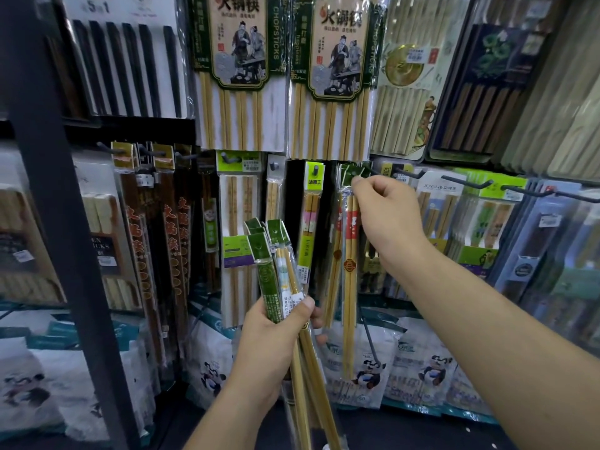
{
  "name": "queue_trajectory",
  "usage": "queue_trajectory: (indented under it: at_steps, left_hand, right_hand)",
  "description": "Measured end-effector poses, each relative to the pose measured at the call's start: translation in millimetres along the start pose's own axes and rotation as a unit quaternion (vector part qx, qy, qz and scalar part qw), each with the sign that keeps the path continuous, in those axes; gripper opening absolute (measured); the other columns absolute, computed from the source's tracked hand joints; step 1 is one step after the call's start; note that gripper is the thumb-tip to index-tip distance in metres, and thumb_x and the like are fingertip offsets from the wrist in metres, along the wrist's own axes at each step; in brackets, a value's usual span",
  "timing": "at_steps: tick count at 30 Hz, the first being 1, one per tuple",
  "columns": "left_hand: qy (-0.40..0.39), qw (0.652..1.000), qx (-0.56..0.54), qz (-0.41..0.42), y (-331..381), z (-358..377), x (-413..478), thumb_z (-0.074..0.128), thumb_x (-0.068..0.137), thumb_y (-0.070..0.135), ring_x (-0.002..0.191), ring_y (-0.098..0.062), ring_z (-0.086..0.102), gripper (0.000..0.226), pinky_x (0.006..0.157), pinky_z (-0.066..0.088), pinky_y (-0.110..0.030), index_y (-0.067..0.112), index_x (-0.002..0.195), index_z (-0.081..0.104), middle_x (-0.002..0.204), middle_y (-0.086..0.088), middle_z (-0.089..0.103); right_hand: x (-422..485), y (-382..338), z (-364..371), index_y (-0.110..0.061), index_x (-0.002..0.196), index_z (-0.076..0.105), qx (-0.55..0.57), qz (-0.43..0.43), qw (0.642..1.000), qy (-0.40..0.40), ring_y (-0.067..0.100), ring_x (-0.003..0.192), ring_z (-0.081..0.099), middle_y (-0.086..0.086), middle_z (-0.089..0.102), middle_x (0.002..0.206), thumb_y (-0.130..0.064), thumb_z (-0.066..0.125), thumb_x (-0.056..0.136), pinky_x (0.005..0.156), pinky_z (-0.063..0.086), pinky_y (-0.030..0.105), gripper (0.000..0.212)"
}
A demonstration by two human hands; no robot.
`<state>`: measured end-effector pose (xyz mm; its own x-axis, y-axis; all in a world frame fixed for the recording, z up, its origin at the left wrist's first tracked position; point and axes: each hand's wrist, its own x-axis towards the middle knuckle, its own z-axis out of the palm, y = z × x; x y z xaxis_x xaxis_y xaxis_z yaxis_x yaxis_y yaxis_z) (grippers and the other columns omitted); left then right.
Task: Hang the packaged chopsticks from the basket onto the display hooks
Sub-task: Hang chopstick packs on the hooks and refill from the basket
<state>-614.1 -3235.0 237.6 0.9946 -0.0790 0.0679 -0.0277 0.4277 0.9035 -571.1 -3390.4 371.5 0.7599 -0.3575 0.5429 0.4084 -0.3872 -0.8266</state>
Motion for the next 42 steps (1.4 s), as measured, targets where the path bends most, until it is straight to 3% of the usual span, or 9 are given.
queue_trajectory:
  at_steps: [7, 11, 15, 22, 26, 28, 31, 37, 42]
  left_hand:
    - [-0.004, 1.0, 0.003, 0.003, 0, 0, -1, 0.074, 0.093, 0.011, 0.072, -0.021, 0.073, 0.017, 0.061, 0.063, -0.036, 0.003, 0.106, 0.067, 0.081, -0.012, 0.076]
    - [0.002, 1.0, 0.02, 0.004, -1, 0, -1, 0.075, 0.093, 0.014, 0.074, -0.024, 0.074, 0.016, 0.062, 0.063, -0.036, 0.005, 0.104, 0.069, 0.083, -0.016, 0.075]
    - [0.01, 1.0, 0.026, -0.001, -3, -1, 0, 0.079, 0.09, 0.019, 0.081, -0.039, 0.076, 0.013, 0.059, 0.062, -0.032, 0.015, 0.098, 0.072, 0.085, -0.018, 0.075]
    - [-0.012, 0.999, 0.044, 0.014, -3, -2, 1, 0.083, 0.086, 0.012, 0.072, -0.021, 0.075, 0.013, 0.064, 0.064, -0.037, 0.024, 0.087, 0.078, 0.079, -0.004, 0.077]
    - [-0.019, 0.997, 0.073, 0.025, -5, -1, 2, 0.088, 0.08, 0.024, 0.081, -0.021, 0.078, 0.019, 0.076, 0.064, -0.048, 0.038, 0.088, 0.077, 0.091, -0.002, 0.08]
    - [-0.015, 0.996, 0.082, 0.03, -5, 0, 1, 0.089, 0.075, 0.03, 0.086, -0.022, 0.078, 0.021, 0.083, 0.063, -0.052, 0.039, 0.089, 0.076, 0.093, -0.001, 0.08]
    - [-0.013, 0.996, 0.077, 0.035, -5, 0, 1, 0.088, 0.081, 0.02, 0.081, -0.023, 0.078, 0.022, 0.079, 0.064, -0.052, 0.038, 0.087, 0.077, 0.089, -0.003, 0.08]
    - [-0.027, 0.998, 0.053, 0.024, -7, 1, 2, 0.082, 0.087, 0.02, 0.075, -0.026, 0.078, 0.017, 0.069, 0.066, -0.046, 0.036, 0.085, 0.077, 0.086, -0.004, 0.08]
    - [-0.012, 1.0, 0.012, 0.019, -6, -1, 6, 0.076, 0.092, 0.02, 0.077, -0.02, 0.076, 0.017, 0.063, 0.063, -0.036, 0.028, 0.077, 0.075, 0.079, -0.002, 0.077]
  right_hand:
    - [5, 7, 2, -0.002, 0.066, 0.044, -0.023, -0.002, 1.0, 0.016, 0.019, 0.058, 0.034, -0.002, 0.03, 0.054, -0.022, 0.054, 0.101, 0.068, 0.042, 0.011, 0.042]
    - [10, 11, 5, -0.019, 0.056, 0.034, -0.061, -0.003, 0.998, 0.023, 0.01, 0.046, 0.03, -0.01, 0.027, 0.046, -0.023, 0.053, 0.099, 0.065, 0.046, 0.023, 0.047]
    - [13, 14, 9, -0.02, 0.056, 0.036, -0.113, -0.018, 0.993, 0.03, 0.005, 0.037, 0.034, -0.011, 0.032, 0.04, -0.026, 0.052, 0.101, 0.044, 0.034, 0.014, 0.048]
    - [-16, 18, 9, -0.022, 0.085, 0.052, -0.148, 0.014, 0.988, 0.045, 0.008, 0.065, 0.053, -0.007, 0.057, 0.073, -0.05, 0.051, 0.1, 0.055, 0.035, 0.026, 0.032]
    - [-42, 16, 12, -0.014, 0.084, 0.062, -0.099, 0.019, 0.992, -0.072, 0.019, 0.063, 0.056, 0.006, 0.061, 0.072, -0.046, 0.054, 0.101, 0.059, 0.046, 0.037, 0.038]
    - [-50, 13, 12, -0.006, 0.083, 0.065, -0.072, 0.009, 0.989, -0.129, 0.029, 0.069, 0.058, 0.021, 0.063, 0.08, -0.038, 0.055, 0.102, 0.074, 0.054, 0.049, 0.039]
    - [-54, 10, 11, 0.001, 0.085, 0.063, -0.033, -0.004, 0.986, -0.166, 0.031, 0.072, 0.055, 0.028, 0.058, 0.085, -0.035, 0.053, 0.104, 0.082, 0.053, 0.05, 0.042]
    - [-52, 16, 11, -0.017, 0.082, 0.068, -0.078, -0.021, 0.984, -0.16, 0.005, 0.063, 0.05, 0.013, 0.06, 0.075, -0.027, 0.058, 0.102, 0.062, 0.045, 0.019, 0.024]
    - [-30, 11, 1, -0.018, 0.083, 0.066, -0.002, 0.001, 0.999, -0.039, -0.003, 0.047, 0.046, -0.016, 0.055, 0.056, -0.024, 0.054, 0.104, 0.045, 0.039, 0.01, 0.025]
